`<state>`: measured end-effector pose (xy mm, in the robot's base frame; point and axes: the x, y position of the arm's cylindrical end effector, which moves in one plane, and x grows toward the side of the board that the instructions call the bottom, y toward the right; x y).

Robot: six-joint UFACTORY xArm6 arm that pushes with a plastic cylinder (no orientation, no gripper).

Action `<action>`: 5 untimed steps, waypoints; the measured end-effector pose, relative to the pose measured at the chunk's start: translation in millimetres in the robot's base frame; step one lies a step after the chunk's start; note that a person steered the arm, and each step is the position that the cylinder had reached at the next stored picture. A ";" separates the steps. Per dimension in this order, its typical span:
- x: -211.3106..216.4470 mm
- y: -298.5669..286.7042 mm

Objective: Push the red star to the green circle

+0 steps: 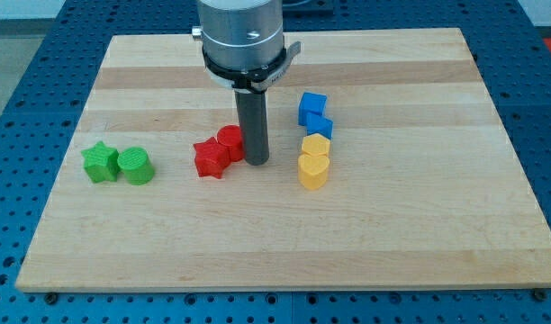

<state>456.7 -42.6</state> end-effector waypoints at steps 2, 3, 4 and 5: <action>6.2 -35.9; 9.4 -52.0; 10.1 -65.7; 11.1 -77.5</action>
